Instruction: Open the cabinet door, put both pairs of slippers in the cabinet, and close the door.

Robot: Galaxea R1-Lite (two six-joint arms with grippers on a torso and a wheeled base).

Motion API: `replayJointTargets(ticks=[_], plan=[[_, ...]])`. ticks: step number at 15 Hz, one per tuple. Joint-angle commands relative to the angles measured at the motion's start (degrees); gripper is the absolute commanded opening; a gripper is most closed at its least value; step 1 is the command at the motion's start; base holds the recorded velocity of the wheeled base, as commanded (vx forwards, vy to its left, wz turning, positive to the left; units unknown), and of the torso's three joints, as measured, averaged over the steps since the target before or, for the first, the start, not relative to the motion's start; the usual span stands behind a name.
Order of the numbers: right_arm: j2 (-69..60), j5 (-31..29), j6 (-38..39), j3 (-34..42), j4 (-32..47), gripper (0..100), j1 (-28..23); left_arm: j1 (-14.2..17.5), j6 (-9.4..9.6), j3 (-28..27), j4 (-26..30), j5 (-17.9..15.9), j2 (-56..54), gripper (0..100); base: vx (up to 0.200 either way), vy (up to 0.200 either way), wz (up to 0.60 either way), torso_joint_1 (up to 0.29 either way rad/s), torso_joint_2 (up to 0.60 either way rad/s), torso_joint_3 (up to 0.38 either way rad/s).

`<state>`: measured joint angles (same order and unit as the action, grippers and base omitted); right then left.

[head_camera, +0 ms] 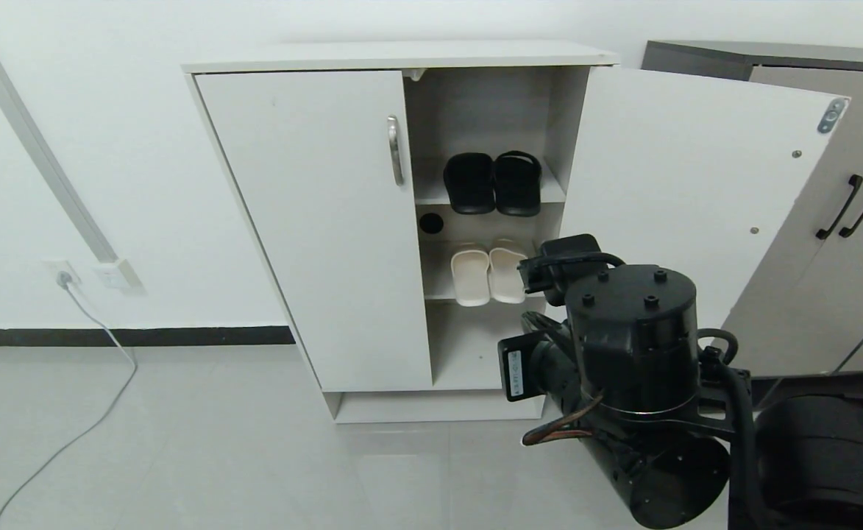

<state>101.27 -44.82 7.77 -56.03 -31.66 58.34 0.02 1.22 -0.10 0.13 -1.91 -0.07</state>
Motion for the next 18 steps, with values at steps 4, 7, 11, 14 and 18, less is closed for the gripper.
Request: replayJointTargets(ticks=[4, 7, 11, 14, 18], plan=[[0.07, 0.00, -0.03, -0.05, -0.07, 0, 0.02, 0.06, 0.01, 0.01, -0.05, -0.02, 0.07, 0, 0.000, 0.000, 0.00, 0.034, -0.28, -0.344], [0.07, 0.00, -0.03, -0.05, -0.07, 0, 0.02, 0.06, 0.01, 0.01, -0.05, -0.02, 0.07, 0, 0.000, 0.000, 0.00, 0.053, -0.53, -0.349], [0.07, 0.00, -0.03, -0.05, -0.07, 0, 0.02, 0.06, 0.01, 0.01, -0.05, -0.02, 0.07, 0, 0.000, 0.000, 0.00, 0.138, -0.47, -0.339], [0.07, 0.00, -0.03, -0.05, -0.07, 0, 0.02, 0.06, 0.01, 0.01, -0.05, -0.02, 0.07, 0, 0.000, 0.000, 0.00, 0.152, -0.47, -0.323], [0.07, 0.00, -0.03, -0.05, 0.02, 0, 0.02, 0.06, 0.01, 0.01, -0.05, -0.02, 0.07, 0, 0.000, 0.000, 0.00, 0.173, -0.48, -0.310]])
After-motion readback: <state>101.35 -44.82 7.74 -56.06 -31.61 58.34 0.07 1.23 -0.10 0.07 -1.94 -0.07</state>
